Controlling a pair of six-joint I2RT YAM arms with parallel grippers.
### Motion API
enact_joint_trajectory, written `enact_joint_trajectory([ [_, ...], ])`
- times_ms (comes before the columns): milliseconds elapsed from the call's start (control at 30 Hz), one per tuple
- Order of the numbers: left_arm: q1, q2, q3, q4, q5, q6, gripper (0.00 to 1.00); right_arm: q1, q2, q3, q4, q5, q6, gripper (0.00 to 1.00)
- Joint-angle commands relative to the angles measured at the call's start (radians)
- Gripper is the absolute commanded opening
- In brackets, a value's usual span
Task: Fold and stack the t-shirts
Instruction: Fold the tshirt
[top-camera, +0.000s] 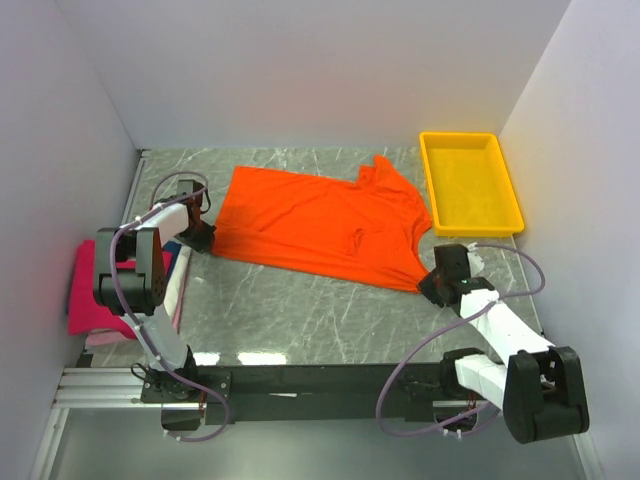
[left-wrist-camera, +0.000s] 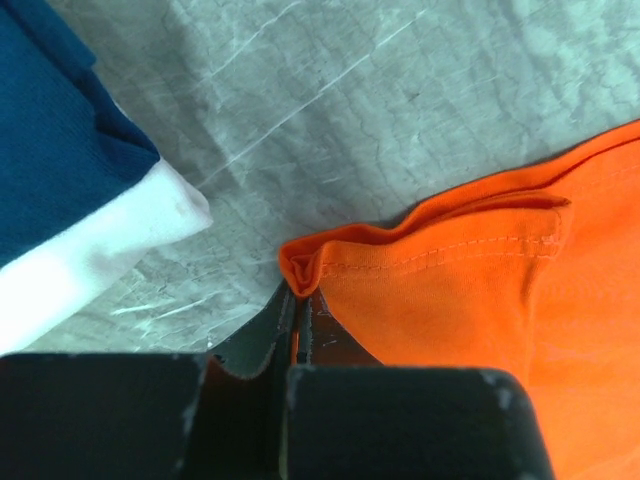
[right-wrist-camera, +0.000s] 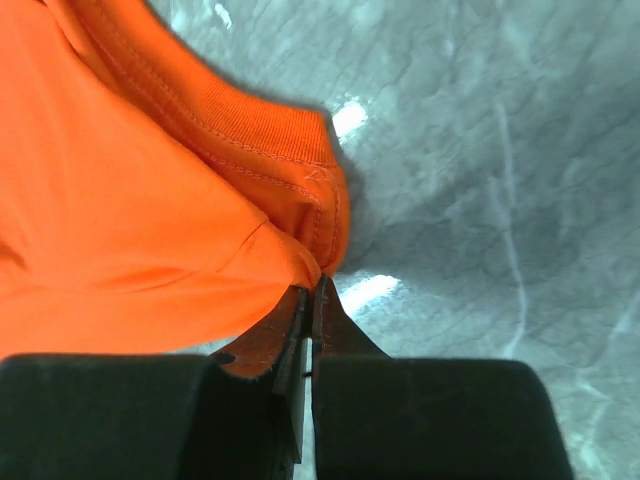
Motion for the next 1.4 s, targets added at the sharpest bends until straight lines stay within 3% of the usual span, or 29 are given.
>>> enact_joint_trajectory([
  [0,-0.002,-0.013,0.021,-0.048,-0.052,0.018,0.01,-0.043,-0.031,0.014,-0.074,-0.012,-0.061,0.00],
  [867,0.000,-0.390,-0.275,-0.131,-0.024,-0.025,0.01,-0.167,-0.195,0.008,-0.277,-0.186,-0.133,0.01],
  [933,0.000,-0.399,-0.286,-0.129,-0.023,-0.022,0.02,-0.167,-0.201,0.009,-0.284,-0.192,-0.130,0.13],
  [967,-0.002,-0.401,-0.287,-0.128,-0.015,-0.018,0.11,-0.167,-0.203,0.014,-0.292,-0.190,-0.130,0.22],
  [1000,0.000,-0.404,-0.289,-0.128,-0.010,-0.015,0.18,-0.167,-0.201,0.017,-0.297,-0.192,-0.130,0.41],
  [1067,-0.002,-0.432,-0.287,-0.116,0.009,0.007,0.36,-0.167,-0.204,0.024,-0.304,-0.187,-0.135,0.53],
  [1100,-0.002,-0.447,-0.277,-0.113,0.011,0.027,0.58,-0.167,-0.204,0.027,-0.304,-0.186,-0.135,0.60],
  [1200,0.000,-0.501,-0.208,-0.132,-0.010,0.077,0.76,-0.167,-0.197,0.044,-0.290,-0.187,-0.142,0.63],
  [1300,0.000,-0.501,-0.097,-0.162,-0.033,0.120,0.76,-0.150,-0.172,0.105,-0.271,-0.181,-0.184,0.63],
  [1367,0.000,-0.478,-0.059,-0.140,-0.010,0.142,0.71,-0.084,-0.134,0.187,-0.284,-0.093,-0.199,0.63],
])
